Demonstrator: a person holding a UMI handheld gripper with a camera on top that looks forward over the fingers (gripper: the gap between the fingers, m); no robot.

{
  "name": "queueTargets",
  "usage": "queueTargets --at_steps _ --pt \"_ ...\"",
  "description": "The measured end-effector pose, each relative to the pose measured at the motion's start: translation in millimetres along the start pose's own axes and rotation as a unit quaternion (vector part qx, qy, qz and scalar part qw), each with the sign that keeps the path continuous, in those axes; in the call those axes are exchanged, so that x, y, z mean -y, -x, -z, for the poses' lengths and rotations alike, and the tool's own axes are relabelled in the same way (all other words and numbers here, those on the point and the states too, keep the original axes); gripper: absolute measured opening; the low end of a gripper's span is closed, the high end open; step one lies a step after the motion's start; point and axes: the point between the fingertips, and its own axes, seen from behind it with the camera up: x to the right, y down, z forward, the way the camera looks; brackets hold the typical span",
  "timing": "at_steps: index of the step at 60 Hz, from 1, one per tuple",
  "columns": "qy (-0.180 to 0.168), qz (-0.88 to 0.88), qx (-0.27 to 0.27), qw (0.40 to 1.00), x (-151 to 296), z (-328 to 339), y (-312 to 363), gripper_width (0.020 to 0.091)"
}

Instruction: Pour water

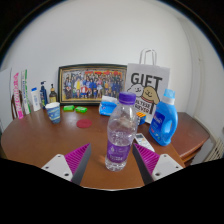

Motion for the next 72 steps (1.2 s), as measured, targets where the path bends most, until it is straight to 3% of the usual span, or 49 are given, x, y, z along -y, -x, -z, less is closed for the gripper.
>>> queueTargets --at_steps 8,13,18,30,49,72 --pt "-0.003 -0.007 0.000 1.000 -5 -36 -12 0.0826" --pt "-0.007 -0.010 0.010 1.000 -7 -51 -11 0.0705" --pt "-0.021 -0.005 -0.005 1.000 -2 -61 -19 0.0526" --pt "-0.035 -0.020 0.007 0.999 1 -64 -17 0.0405" --pt "-0.016 0.034 -0.029 0.999 27 -63 -15 0.0379" --pt "-0.061 0.300 -0.130 0.943 200 -105 43 0.0377"
